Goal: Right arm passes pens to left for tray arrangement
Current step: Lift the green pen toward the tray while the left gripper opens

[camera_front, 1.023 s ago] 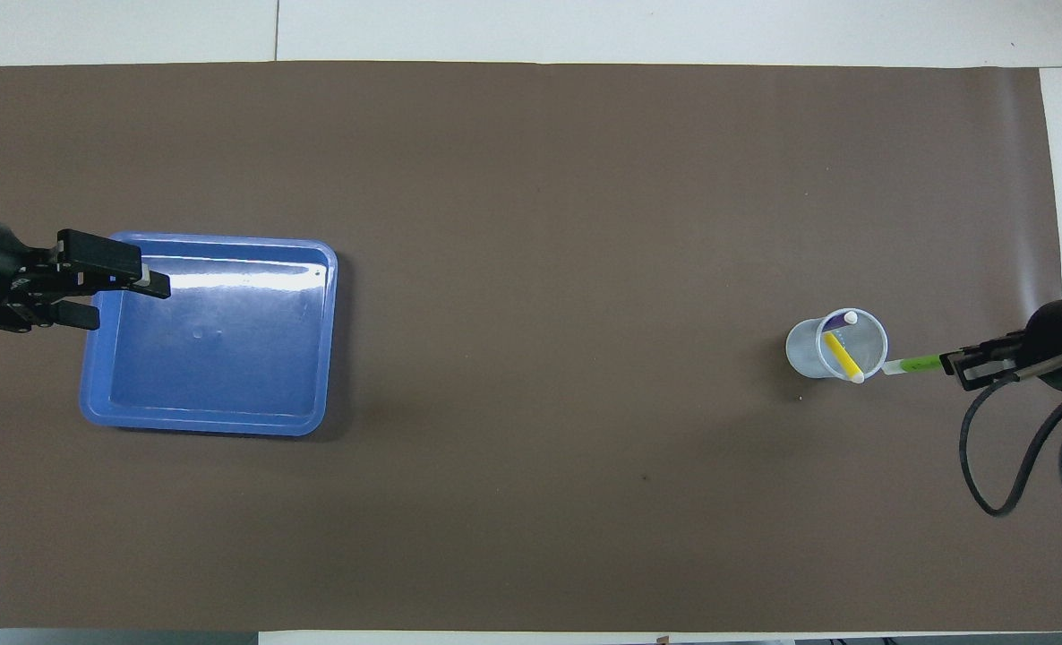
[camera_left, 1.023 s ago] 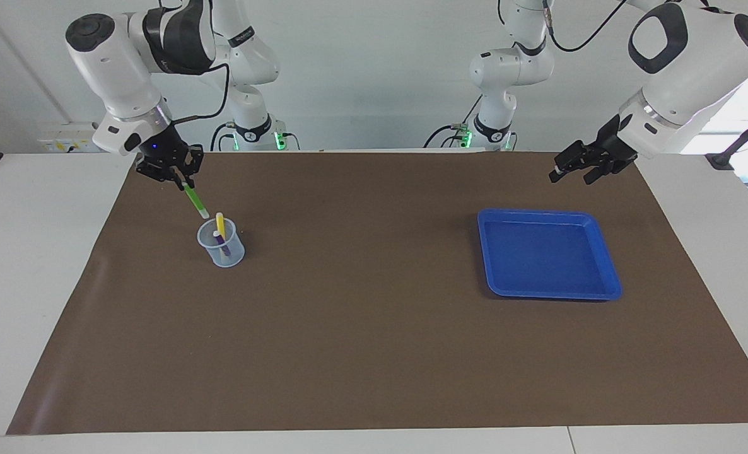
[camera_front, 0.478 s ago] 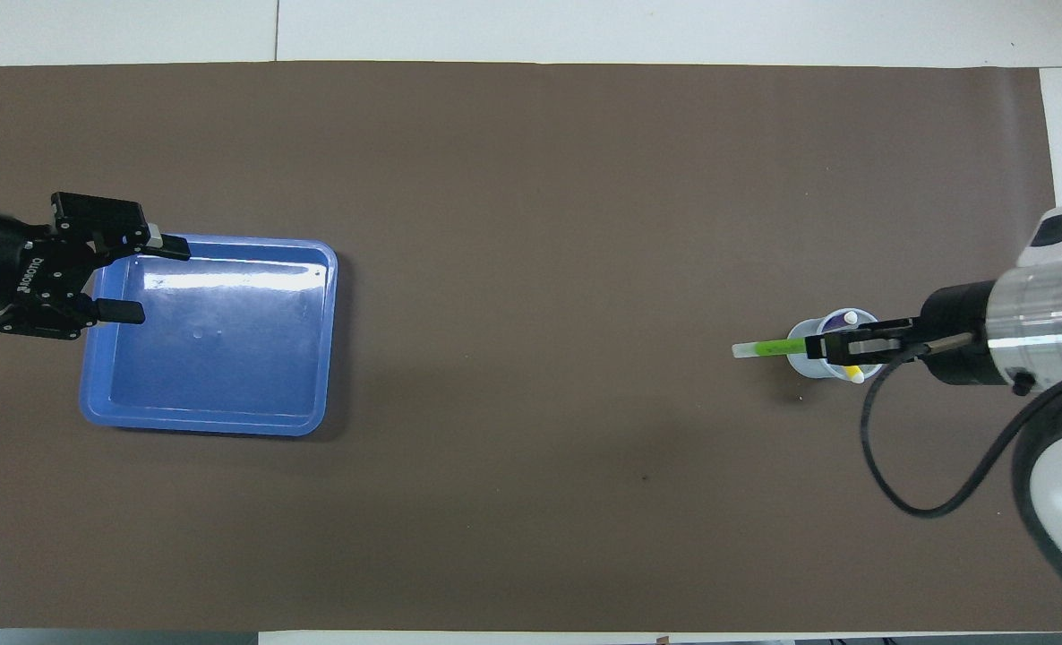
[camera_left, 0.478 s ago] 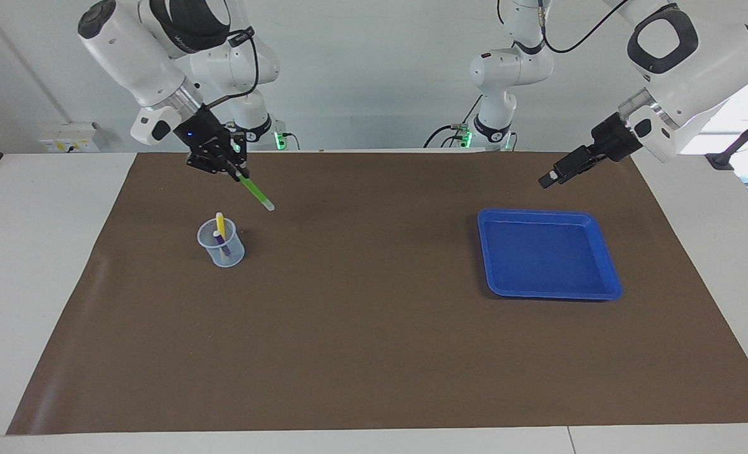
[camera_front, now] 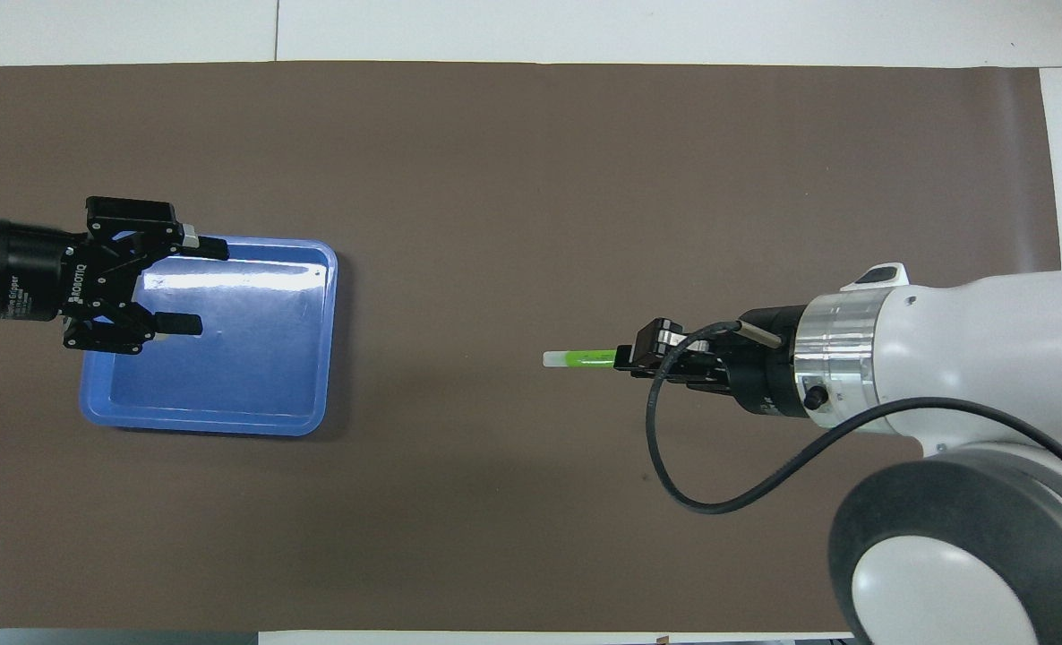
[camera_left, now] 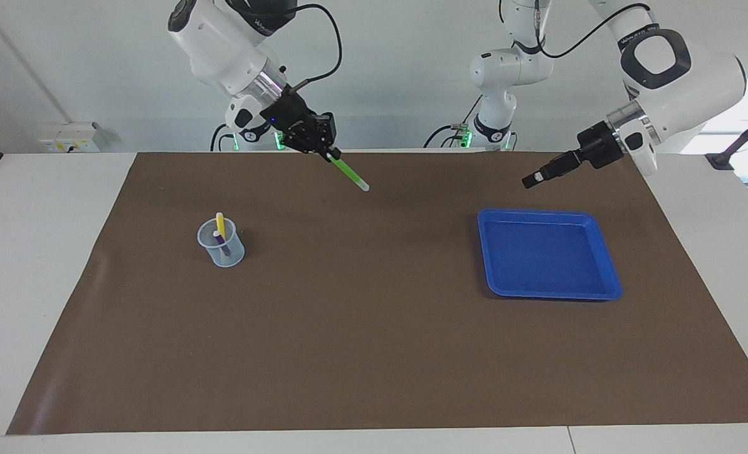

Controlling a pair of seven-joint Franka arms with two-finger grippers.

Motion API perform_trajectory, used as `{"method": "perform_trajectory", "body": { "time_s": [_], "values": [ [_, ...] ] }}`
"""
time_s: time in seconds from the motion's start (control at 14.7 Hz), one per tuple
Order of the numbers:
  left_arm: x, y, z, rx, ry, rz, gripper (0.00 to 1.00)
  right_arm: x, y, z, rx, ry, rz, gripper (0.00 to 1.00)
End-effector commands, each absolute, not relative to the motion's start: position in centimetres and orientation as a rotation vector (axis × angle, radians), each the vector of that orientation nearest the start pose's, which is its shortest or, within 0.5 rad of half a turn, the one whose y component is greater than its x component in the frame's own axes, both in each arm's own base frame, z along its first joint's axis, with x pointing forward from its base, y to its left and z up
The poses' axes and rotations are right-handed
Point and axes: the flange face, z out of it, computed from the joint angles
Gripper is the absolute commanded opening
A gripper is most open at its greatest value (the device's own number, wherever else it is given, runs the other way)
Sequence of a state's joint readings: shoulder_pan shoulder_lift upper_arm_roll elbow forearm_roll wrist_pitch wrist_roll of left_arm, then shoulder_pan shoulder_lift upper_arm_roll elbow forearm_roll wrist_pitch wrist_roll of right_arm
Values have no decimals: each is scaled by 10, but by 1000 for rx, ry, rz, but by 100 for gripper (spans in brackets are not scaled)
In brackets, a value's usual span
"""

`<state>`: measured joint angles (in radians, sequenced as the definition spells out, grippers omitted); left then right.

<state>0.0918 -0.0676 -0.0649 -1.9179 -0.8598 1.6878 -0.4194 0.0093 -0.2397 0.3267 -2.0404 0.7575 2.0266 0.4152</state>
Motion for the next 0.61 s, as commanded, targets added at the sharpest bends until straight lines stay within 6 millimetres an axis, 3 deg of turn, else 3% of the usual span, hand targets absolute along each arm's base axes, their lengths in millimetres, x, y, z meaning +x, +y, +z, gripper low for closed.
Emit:
{"method": "perform_trajectory", "body": {
  "time_s": [0.0, 0.27, 0.55],
  "values": [
    [515, -61, 531, 2124, 762, -446, 100, 466, 253, 587, -2294, 631, 65, 0],
    [487, -71, 512, 1973, 824, -473, 100, 481, 286, 603, -2150, 864, 159, 0],
    [481, -76, 496, 1847, 907, -524, 100, 485, 315, 607, -2050, 1013, 227, 0]
  ]
}}
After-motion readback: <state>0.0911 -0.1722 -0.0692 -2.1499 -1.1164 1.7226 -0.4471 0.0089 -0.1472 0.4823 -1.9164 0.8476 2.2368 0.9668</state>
